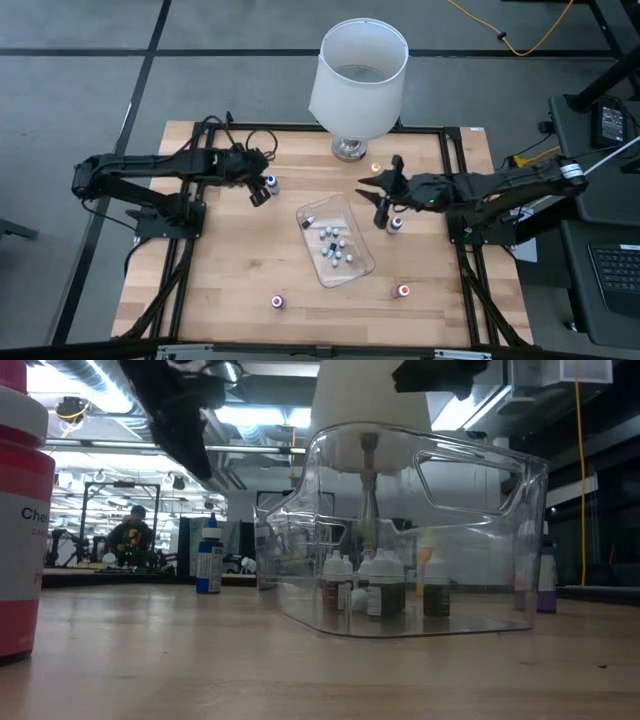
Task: Pick & Place food coloring
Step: Put the big blue food coloring bottle into the transparent bin
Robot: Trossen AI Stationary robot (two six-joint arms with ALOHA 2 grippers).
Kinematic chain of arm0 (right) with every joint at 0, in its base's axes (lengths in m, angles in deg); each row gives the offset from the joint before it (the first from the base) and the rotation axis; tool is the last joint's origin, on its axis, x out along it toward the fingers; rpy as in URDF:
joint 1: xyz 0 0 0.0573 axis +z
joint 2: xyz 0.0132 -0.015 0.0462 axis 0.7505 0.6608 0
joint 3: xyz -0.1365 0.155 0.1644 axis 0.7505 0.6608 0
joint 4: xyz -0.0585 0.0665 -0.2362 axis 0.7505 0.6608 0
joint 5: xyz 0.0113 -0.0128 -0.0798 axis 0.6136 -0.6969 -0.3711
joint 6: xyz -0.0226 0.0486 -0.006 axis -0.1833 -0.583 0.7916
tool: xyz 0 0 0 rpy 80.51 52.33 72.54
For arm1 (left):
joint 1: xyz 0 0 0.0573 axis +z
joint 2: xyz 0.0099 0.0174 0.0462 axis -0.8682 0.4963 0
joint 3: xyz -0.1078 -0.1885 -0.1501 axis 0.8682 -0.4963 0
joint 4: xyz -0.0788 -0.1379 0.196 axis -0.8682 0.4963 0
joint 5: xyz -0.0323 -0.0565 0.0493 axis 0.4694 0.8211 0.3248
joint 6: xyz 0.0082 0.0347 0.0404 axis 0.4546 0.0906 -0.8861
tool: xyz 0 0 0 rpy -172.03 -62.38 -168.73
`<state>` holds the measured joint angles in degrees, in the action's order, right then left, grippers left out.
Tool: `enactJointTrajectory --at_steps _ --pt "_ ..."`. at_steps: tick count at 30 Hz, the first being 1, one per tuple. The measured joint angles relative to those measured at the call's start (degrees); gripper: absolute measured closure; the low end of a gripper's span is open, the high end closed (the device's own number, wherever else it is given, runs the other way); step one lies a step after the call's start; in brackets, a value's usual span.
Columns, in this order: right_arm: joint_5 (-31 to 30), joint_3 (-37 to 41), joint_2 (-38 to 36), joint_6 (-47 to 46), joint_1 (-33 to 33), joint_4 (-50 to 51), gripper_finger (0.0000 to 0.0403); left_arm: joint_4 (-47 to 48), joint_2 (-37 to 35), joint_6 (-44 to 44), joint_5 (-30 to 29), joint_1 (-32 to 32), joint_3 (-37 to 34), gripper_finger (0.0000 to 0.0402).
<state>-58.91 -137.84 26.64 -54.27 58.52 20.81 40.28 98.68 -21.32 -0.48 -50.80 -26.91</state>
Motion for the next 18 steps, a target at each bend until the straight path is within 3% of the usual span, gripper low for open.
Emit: enactJointTrajectory --at_steps 4,10,18 --pt "0.47 2.54 -5.07 1.90 -1.68 -0.29 0.0280 -2.44 0.04 -1.09 2.42 4.58 -0.84 0.0217" --pt "8.46 6.97 -13.88 5.58 -8.13 -0.30 0.0280 -4.14 2.74 -1.32 10.36 9.29 -0.84 0.0161" --pt "20.49 9.16 -20.94 11.27 -16.97 0.83 0.0280 -8.11 12.00 1.01 13.51 9.60 -0.84 0.0138"
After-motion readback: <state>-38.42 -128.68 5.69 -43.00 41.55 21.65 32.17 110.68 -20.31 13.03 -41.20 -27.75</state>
